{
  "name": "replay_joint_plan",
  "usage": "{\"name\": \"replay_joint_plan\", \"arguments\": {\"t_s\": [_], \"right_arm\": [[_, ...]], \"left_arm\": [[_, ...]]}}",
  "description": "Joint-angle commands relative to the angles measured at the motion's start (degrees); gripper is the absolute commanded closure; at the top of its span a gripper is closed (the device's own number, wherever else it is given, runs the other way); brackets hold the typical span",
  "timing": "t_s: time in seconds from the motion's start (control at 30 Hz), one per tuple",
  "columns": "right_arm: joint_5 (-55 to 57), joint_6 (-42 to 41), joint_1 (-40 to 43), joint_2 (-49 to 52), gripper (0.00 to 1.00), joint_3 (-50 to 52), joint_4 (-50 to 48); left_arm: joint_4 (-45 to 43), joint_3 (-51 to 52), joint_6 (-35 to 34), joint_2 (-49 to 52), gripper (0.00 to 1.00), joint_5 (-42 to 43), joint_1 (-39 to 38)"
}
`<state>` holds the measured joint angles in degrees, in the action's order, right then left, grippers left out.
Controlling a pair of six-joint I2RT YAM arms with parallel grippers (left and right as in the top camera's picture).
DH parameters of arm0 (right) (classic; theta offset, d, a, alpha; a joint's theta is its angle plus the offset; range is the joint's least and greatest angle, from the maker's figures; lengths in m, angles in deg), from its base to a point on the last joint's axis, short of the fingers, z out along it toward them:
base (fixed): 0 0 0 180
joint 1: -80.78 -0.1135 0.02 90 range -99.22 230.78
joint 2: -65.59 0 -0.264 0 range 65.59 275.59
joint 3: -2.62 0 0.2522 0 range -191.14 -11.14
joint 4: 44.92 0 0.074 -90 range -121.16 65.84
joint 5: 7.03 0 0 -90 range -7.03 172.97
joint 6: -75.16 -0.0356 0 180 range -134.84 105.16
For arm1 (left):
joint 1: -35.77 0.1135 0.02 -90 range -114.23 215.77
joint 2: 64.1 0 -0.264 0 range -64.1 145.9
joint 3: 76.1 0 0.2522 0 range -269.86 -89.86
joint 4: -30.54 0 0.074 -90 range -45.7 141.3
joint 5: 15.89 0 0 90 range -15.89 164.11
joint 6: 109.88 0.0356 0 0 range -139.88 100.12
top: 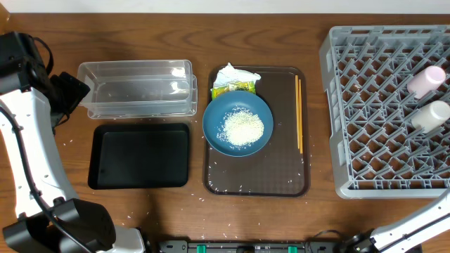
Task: Sort waste into correct bins and load items into the dishwasher rack
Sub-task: 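Lower the light blue bowl into the rack beside the cups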
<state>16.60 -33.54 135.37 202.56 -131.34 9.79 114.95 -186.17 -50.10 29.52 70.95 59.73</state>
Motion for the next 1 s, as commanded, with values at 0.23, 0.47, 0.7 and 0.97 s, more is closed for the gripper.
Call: {"name": "replay_joint_plan", "arguments": {"t_s": [0.23, 0.47, 0.7, 0.97], "right_arm": [[21.44, -1.51, 2.78, -13.42, 0.85, 0.15, 15.28], [26.36, -2.56, 1.18, -19.80, 0.83, 0.15, 17.97], [34.42, -3.85, -3.98, -20.52, 0.67, 0.17, 15.15], [53.75, -4.00, -12.22, -18.51, 0.78, 0.22, 10.91]], "left_arm": [[0.26, -0.90, -0.52, -0.79, 0.02, -0.33, 0.20], [0.26, -0.90, -0.52, -0.79, 0.02, -0.33, 0.20], [0.24, -0.90, -0.52, -0.79, 0.02, -0.33, 0.20], [0.26, -0.90, -0.52, -0.79, 0.02, -0.33, 0.20]]}}
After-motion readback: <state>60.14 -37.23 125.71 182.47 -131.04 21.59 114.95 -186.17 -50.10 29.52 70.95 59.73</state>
